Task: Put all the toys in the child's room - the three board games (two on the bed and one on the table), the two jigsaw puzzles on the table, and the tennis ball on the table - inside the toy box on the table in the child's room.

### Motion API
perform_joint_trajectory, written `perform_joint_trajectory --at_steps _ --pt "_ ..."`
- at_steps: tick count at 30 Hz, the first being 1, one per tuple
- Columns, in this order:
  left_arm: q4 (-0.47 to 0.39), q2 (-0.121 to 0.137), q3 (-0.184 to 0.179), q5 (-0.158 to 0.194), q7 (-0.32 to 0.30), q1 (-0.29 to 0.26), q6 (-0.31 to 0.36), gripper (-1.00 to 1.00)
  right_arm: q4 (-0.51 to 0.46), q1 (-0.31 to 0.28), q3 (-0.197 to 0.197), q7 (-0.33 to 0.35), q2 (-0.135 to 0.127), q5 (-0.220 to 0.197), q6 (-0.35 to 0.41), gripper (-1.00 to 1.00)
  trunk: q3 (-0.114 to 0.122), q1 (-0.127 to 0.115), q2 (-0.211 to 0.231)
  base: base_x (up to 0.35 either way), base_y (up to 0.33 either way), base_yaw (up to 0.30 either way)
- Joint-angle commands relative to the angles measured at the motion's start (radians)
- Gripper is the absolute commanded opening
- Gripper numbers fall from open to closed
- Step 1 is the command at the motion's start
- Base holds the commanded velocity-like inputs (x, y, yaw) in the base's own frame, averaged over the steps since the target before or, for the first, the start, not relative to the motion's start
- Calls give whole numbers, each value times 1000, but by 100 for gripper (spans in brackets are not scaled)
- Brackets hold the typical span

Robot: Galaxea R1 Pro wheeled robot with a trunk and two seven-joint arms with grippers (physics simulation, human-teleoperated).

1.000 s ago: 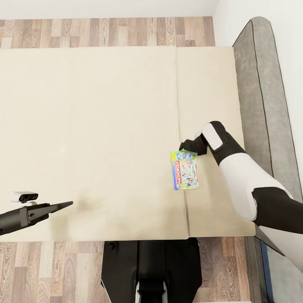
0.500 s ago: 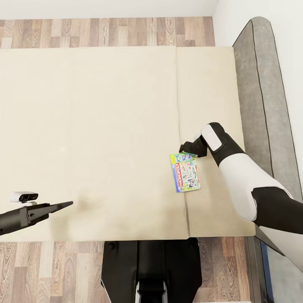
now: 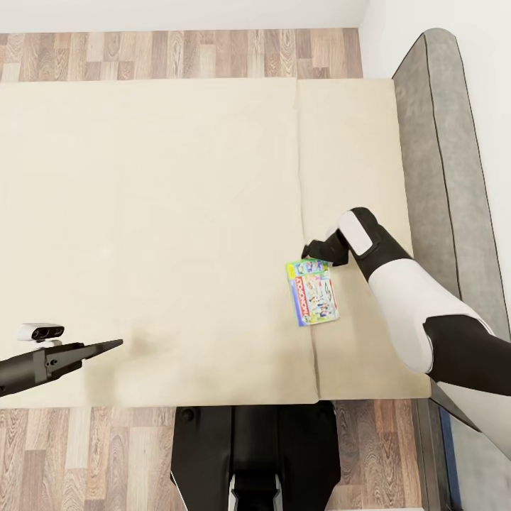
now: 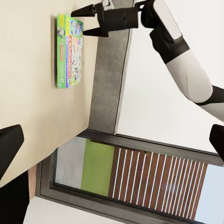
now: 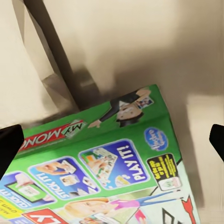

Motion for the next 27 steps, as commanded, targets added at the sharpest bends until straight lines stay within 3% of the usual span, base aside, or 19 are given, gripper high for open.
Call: perform_joint_trajectory --at_steps 1,7,27 --pt "0 1 0 -1 -4 0 11 100 2 0 10 -9 -1 -11 2 100 -1 1 -2 0 0 0" --pt "0 1 0 -1 -4 0 11 100 43 0 45 -7 1 -13 2 100 -1 1 -2 0 0 0" --pt "0 2 0 -1 -4 0 11 100 60 -1 53 -5 1 -14 2 100 -1 1 -2 0 0 0"
